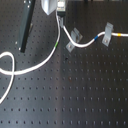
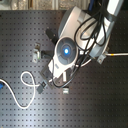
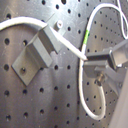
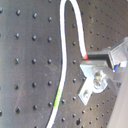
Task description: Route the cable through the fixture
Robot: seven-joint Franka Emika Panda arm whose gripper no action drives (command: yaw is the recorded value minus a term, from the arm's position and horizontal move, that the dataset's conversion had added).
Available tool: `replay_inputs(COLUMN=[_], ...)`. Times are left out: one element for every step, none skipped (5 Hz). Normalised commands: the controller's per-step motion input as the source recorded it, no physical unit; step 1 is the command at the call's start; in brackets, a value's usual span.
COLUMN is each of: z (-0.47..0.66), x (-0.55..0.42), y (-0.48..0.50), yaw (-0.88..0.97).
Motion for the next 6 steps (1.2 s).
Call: replay_inputs(z=[0.00, -0.32, -0.59, -0.52, -0.38, -0.28], x=[0.000, 0.078, 0.136, 0.141, 0.236, 0.274], y=[0.000, 0.078, 0.090, 0.013, -0.218, -0.507], yaw=[0.00, 0.00, -0.04, -0.05, 0.00, -0.37])
